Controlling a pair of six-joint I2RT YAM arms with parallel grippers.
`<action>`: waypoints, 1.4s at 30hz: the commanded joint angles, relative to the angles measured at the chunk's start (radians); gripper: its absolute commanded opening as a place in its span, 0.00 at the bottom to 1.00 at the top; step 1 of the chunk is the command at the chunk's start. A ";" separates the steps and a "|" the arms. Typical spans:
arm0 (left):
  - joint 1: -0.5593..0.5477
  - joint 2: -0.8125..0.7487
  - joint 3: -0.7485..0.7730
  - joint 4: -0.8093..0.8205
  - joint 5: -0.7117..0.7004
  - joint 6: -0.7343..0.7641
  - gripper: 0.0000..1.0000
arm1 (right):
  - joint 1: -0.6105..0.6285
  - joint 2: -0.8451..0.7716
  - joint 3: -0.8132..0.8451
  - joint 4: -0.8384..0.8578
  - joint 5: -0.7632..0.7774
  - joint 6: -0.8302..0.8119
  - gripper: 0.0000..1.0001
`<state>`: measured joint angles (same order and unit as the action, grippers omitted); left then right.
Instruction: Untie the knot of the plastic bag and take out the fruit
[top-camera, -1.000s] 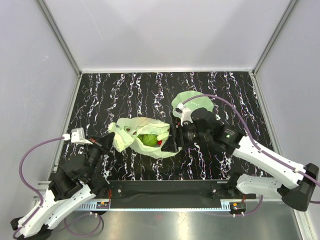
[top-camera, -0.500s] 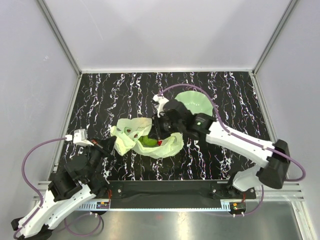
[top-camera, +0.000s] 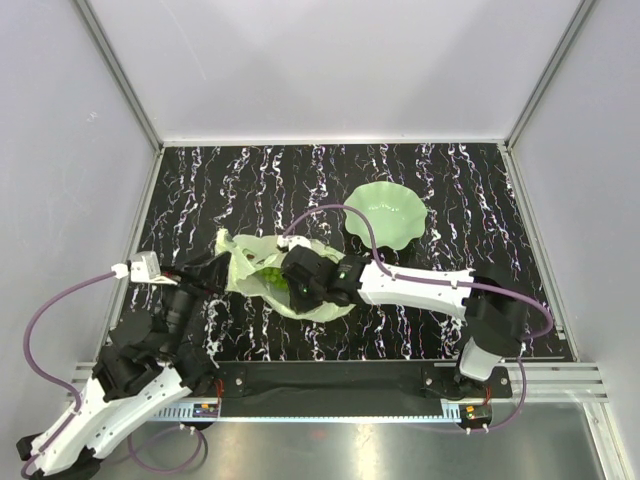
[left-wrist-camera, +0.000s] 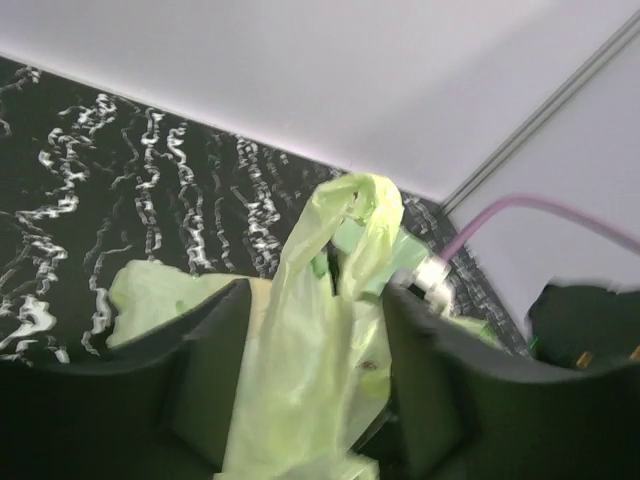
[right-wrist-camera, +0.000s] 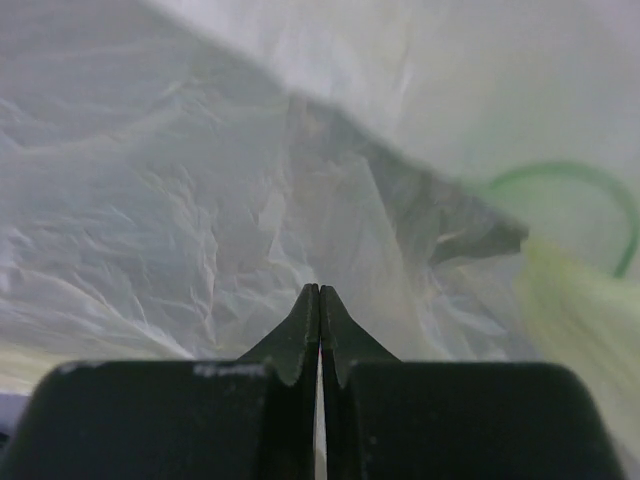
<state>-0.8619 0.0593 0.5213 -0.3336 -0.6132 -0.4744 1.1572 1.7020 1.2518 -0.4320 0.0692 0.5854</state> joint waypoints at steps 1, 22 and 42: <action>0.000 0.072 0.088 0.110 0.016 0.042 0.73 | 0.035 -0.076 -0.028 0.049 0.041 0.036 0.01; 0.000 0.664 0.695 -0.475 0.308 0.430 0.99 | 0.035 -0.154 -0.060 0.009 0.130 0.111 0.30; 0.000 0.910 0.508 -0.394 0.518 0.527 0.99 | 0.035 -0.286 -0.166 0.024 0.207 0.198 0.38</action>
<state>-0.8619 0.9459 1.0405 -0.8211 -0.1680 0.0288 1.1912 1.4467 1.0966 -0.4377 0.2459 0.7723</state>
